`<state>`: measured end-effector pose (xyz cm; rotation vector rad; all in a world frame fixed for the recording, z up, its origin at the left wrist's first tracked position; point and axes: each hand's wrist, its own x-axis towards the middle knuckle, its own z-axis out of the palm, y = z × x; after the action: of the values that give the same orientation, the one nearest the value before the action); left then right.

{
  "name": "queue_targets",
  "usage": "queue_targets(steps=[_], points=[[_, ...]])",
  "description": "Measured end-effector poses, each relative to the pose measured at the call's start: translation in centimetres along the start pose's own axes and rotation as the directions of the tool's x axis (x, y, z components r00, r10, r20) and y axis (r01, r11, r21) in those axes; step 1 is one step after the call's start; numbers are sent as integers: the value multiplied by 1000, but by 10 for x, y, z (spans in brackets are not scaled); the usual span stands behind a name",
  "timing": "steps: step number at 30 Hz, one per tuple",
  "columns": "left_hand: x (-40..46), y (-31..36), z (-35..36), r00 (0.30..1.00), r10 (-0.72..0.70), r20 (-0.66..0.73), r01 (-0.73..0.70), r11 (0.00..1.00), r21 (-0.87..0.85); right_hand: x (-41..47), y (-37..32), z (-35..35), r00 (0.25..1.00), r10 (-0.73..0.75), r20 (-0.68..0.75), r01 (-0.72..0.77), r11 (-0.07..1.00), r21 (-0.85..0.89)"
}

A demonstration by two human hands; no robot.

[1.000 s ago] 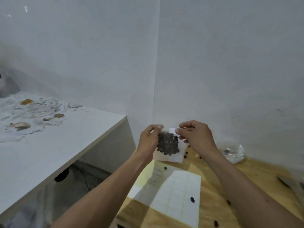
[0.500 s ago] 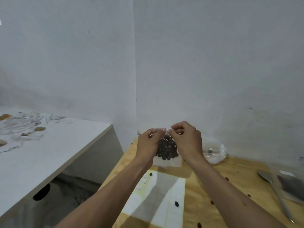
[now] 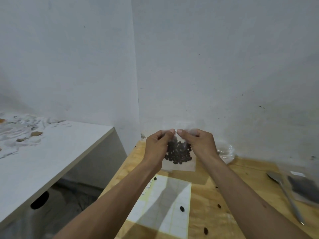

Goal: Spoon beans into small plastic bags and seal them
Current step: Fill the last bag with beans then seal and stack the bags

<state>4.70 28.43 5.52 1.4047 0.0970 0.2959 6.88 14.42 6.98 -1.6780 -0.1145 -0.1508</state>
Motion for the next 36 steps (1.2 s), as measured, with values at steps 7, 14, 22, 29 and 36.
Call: queue_targets(steps=[7,14,22,29,36], points=[[-2,-5,10,996,50,-73,-47,998,37,-4,4,0,998,45,-46,-43,997,60],[-2,-4,25,996,66,-56,-64,997,36,-2,-4,-16,994,68,-81,-61,995,83],[-1,-7,68,999,20,26,-21,999,30,-5,1,-76,993,114,7,-114,993,-27],[-4,-23,138,973,-104,207,56,973,222,-15,35,-159,973,197,-119,-200,980,-17],[-30,-67,240,790,-180,586,-197,831,520,-37,68,-260,847,158,-507,-275,947,-165]])
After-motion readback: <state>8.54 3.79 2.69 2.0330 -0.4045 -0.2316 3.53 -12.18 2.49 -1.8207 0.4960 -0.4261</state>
